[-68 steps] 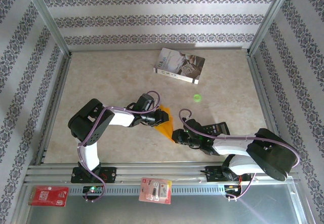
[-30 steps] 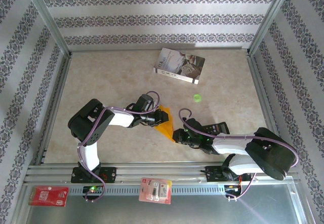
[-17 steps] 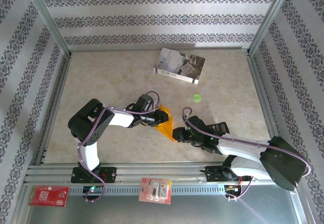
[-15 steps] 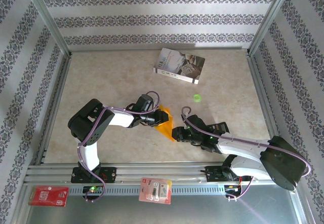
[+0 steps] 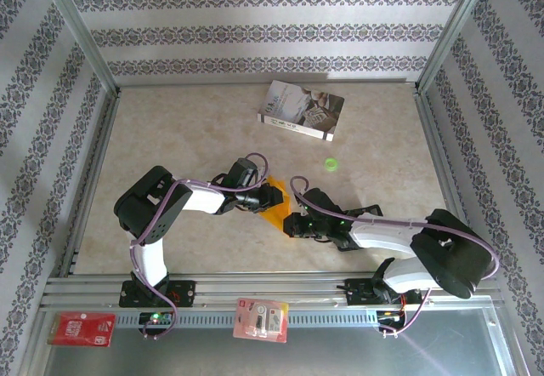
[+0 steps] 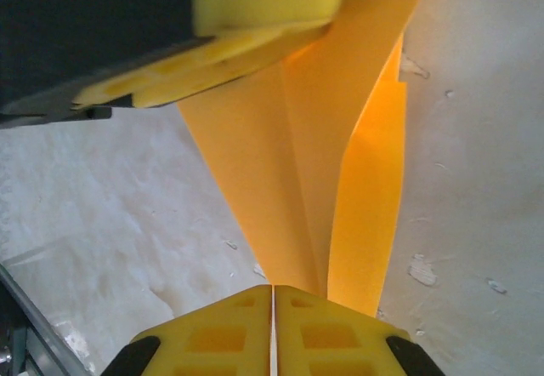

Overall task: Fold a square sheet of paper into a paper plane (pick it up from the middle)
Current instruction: Fourth fold the wing at the center of the table.

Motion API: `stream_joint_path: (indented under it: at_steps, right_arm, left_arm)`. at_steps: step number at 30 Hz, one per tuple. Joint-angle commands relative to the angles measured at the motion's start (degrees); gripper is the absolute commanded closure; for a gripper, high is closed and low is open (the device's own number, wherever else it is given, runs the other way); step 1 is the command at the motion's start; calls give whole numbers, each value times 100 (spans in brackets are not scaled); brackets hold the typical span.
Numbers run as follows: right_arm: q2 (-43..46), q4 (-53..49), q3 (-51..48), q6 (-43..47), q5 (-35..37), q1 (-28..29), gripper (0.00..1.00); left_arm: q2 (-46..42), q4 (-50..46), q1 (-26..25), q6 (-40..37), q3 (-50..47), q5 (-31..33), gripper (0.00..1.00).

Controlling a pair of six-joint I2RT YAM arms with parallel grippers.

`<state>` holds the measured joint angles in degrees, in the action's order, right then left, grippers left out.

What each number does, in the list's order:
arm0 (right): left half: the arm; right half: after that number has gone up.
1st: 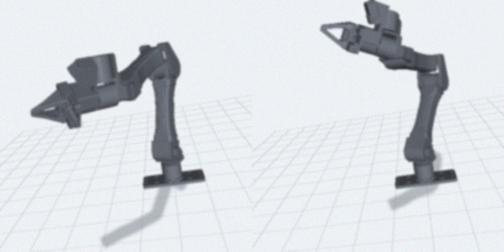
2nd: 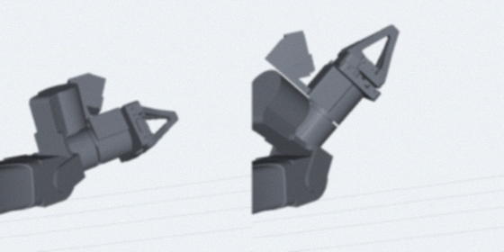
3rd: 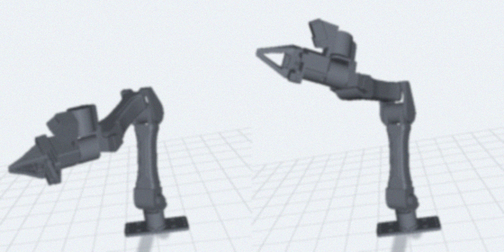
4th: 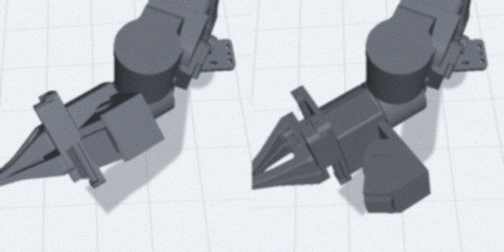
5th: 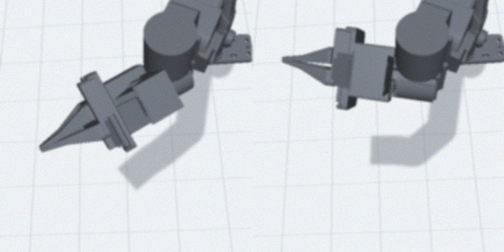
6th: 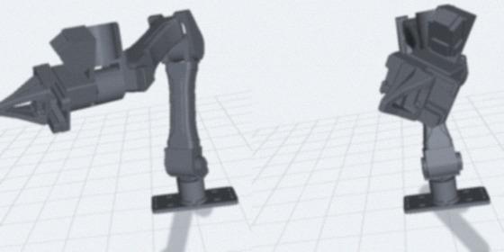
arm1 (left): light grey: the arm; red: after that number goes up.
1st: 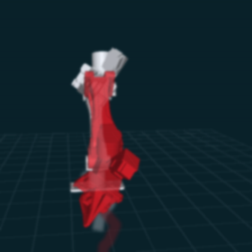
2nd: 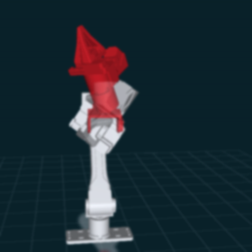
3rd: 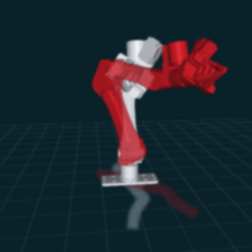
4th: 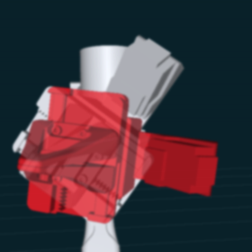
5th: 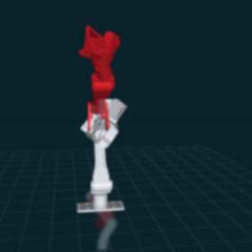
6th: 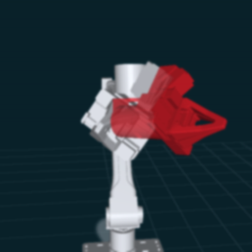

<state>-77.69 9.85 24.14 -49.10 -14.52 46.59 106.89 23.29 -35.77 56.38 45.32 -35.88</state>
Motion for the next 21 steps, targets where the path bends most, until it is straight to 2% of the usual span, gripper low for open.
stream_joint_path:
  at_steps: [1, 21]
  right_arm:
    - [-86, 216, -71, 15, -120, -56, 90]
    - [-280, 342, -199, 15, -65, -123, 91]
  left_arm:
    - [123, -246, 132, -75, -118, 229, 77]
    - [113, -237, 148, -66, -134, 226, 77]
